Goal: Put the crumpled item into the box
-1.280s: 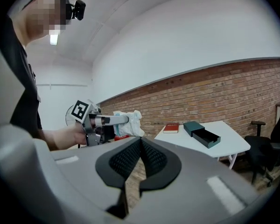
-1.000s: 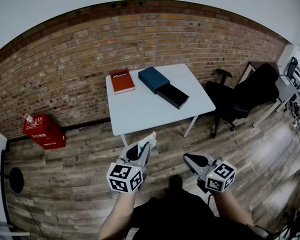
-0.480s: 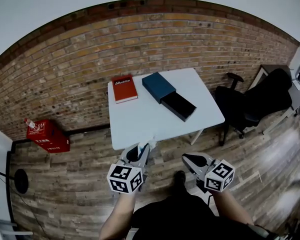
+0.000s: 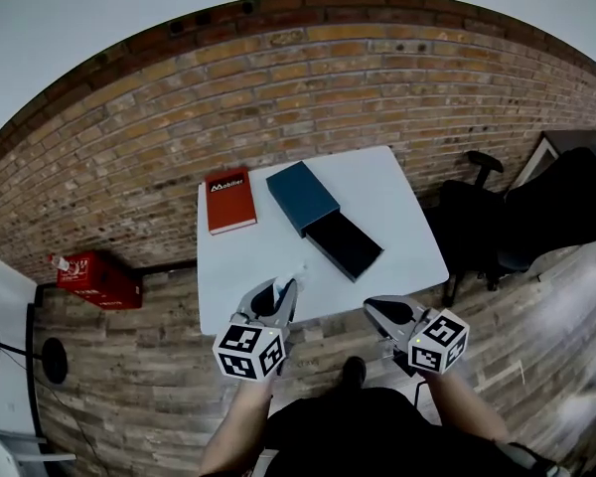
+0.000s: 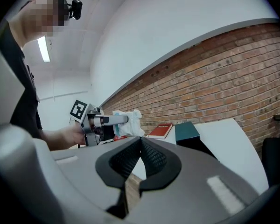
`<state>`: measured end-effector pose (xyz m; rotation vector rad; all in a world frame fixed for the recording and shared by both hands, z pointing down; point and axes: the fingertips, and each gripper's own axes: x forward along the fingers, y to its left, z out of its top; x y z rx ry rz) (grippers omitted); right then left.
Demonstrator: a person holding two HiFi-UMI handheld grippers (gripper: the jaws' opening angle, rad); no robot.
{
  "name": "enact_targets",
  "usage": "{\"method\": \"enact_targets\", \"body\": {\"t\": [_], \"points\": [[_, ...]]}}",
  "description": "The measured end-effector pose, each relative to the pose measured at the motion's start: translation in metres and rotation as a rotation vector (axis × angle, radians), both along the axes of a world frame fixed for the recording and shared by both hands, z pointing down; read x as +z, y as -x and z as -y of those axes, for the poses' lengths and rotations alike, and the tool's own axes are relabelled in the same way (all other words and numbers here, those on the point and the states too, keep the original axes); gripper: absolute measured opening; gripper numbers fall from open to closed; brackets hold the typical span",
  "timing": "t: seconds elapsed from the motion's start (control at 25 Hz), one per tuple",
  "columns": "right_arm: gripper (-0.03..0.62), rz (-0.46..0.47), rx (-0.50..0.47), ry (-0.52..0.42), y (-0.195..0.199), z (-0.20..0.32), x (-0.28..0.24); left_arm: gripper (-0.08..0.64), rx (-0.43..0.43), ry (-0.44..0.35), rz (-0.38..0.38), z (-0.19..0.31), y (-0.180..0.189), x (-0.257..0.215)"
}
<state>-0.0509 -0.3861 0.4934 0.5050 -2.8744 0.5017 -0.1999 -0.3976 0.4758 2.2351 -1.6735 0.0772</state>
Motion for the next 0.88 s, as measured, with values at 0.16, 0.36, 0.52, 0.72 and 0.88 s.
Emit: {"method": "enact_targets", "body": {"t": [0.16,0.36,0.52,0.72,0.88], "points": [[0.0,0.002,-0.026,0.001,-0.013,0.044,0.002,0.067,-0.018,0.006,0.021,0.037,-0.015,-0.001],[0.0,0.02,-0.037,0.018,-0.011,0.07,0.008,0.067,-0.034,0.029,0.027,0.057,-0.012,0.005],[0.0,0.023,-0.016,0.022,0.0,0.089,0.006,0.067,-0.019,0.039,0.028,0.08,-0.004,0.009],[0.0,0.024,0.026,0.025,0.004,0.105,0.0,0.067,0.036,0.062,0.037,0.111,-0.001,0.016],[0.0,0.015,0.088,0.041,-0.004,0.121,0.005,0.067,0.088,0.079,0.044,0.135,-0.007,0.025]]}}
